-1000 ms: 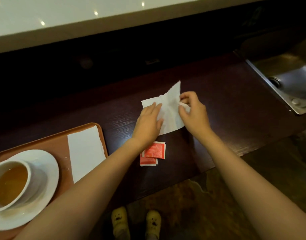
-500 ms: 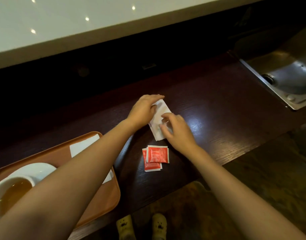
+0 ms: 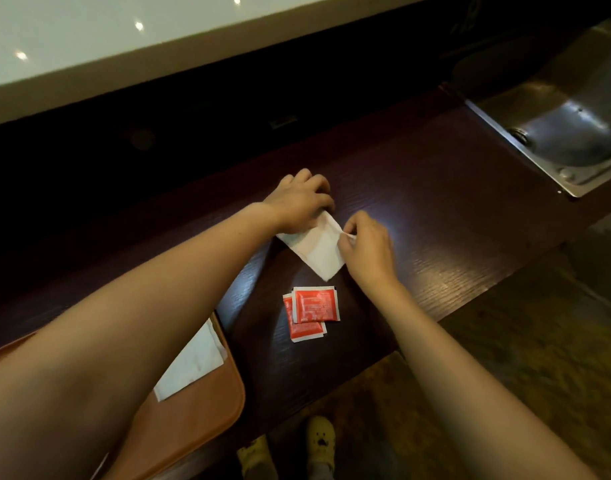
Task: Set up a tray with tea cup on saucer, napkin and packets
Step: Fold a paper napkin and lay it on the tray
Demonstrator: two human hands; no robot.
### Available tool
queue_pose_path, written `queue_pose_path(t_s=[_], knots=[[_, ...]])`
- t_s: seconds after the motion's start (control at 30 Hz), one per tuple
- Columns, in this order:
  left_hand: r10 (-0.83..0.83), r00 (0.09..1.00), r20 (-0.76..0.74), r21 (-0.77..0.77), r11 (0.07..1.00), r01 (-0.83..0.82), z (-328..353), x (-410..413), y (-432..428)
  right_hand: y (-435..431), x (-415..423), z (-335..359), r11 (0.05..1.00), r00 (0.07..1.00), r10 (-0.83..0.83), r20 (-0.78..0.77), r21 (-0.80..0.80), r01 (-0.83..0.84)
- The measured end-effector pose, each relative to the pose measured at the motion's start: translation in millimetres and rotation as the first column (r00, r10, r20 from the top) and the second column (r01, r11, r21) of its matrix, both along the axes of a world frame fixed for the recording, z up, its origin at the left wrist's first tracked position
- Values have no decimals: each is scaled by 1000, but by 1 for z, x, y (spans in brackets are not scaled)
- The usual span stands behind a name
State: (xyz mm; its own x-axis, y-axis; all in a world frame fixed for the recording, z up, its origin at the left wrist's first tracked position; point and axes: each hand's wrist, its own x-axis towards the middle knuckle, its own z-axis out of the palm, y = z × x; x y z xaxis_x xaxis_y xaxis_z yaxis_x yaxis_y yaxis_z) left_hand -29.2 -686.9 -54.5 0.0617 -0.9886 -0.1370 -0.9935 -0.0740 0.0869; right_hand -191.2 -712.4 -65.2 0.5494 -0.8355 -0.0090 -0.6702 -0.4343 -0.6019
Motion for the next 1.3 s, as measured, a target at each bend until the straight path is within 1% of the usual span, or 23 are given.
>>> queue_pose_path(t_s=[0.03, 0.1, 0.17, 0.23, 0.3, 0.33, 0.4, 0.43, 0.5, 0.53, 0.57, 0.6, 0.67, 0.7, 0.83, 0.93, 0.97, 1.03, 1.13, 1.3], knots=[[-20, 999, 25, 1, 1000, 20, 1, 2, 0, -1, 0, 1, 1000, 999, 17, 50, 3, -17], [-8, 1000, -5, -4, 1000, 8, 4, 5, 1, -7, -1, 6, 999, 987, 11, 157, 33, -17], [63, 988, -141, -18, 998, -66, 9, 9, 7, -15, 1, 12, 990, 950, -29, 312, 137, -15], [175, 930, -322, -8, 982, -188, 16, 12, 15, -23, 4, 19, 964, 906, -66, 419, 260, -50], [271, 847, -456, -14, 950, -312, 24, 15, 26, -31, 8, 24, 922, 892, -80, 445, 374, -104], [308, 805, -506, -22, 929, -370, 28, 15, 33, -35, 10, 26, 912, 898, -65, 434, 391, -123], [376, 689, -620, -23, 869, -494, 34, 13, 50, -37, 17, 32, 907, 904, -37, 427, 394, -149], [398, 599, -695, -5, 830, -558, 36, 10, 60, -35, 21, 37, 898, 894, -37, 447, 407, -166], [397, 358, -845, 58, 733, -678, 42, -2, 84, -29, 34, 46, 879, 872, -26, 488, 427, -213], [379, 254, -890, 78, 675, -733, 44, -9, 97, -23, 42, 50, 867, 864, -3, 503, 433, -249], [369, 192, -910, 82, 610, -788, 46, -16, 110, -16, 51, 54, 851, 863, 32, 504, 439, -288], [383, 164, -909, 77, 541, -838, 47, -22, 124, -7, 60, 56, 834, 864, 82, 497, 441, -333], [446, 138, -884, 64, 408, -911, 48, -34, 155, 16, 78, 60, 791, 864, 206, 460, 441, -424], [472, 127, -872, 57, 356, -933, 47, -40, 171, 28, 85, 61, 764, 858, 273, 436, 443, -468], [574, 92, -814, 32, 203, -979, 38, -62, 225, 78, 104, 55, 645, 789, 506, 347, 456, -614], [666, 33, -745, 28, 81, -996, 31, -72, 248, 105, 111, 45, 627, 756, 609, 241, 437, -645], [680, 16, -733, 32, 58, -998, 29, -75, 253, 112, 112, 42, 633, 746, 633, 206, 418, -652], [702, 18, -712, 30, 56, -998, 25, -81, 260, 122, 113, 34, 651, 725, 675, 137, 351, -673], [746, 54, -664, 15, 86, -996, 21, -90, 265, 132, 114, 25, 682, 709, 704, 43, 238, -692], [847, 104, -522, 20, 134, -991, 17, -102, 272, 137, 110, 13, 663, 664, 747, -30, 107, -741]])
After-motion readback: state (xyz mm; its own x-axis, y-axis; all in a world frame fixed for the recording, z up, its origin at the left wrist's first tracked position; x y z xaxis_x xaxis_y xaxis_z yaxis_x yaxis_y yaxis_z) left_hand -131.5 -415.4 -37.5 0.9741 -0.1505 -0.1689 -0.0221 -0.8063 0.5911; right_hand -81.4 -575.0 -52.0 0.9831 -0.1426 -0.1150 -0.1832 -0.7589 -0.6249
